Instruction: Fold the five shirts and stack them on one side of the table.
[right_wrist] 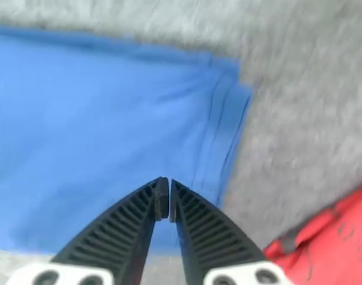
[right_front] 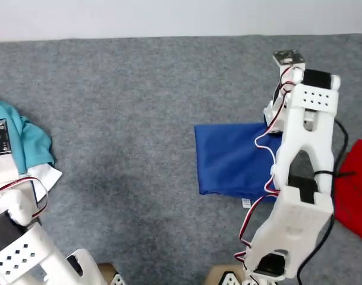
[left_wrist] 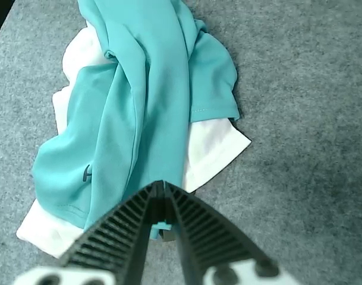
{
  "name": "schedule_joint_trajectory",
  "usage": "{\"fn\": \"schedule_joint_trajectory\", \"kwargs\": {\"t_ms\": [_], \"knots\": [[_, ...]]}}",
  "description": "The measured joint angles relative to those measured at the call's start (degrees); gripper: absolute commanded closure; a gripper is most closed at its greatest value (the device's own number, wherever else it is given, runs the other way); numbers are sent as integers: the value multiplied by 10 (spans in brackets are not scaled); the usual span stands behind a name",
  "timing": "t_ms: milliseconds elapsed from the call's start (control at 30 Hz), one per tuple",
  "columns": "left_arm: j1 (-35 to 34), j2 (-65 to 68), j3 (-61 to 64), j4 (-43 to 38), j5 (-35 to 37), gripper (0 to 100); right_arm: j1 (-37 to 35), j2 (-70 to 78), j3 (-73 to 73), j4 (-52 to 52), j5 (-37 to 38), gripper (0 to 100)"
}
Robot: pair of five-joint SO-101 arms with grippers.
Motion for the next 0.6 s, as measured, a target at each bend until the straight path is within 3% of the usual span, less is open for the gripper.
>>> {"fn": "schedule_joint_trajectory", "kwargs": {"t_ms": [200, 300, 600], "knots": [[0, 0, 0, 0, 0, 996, -2, -11, 25, 33, -123, 643], [0, 0, 0, 0, 0, 996, -2, -11, 72, 33, -182, 634], [0, 0, 0, 0, 0, 996, -24, 40, 97, 22, -203, 634]]}}
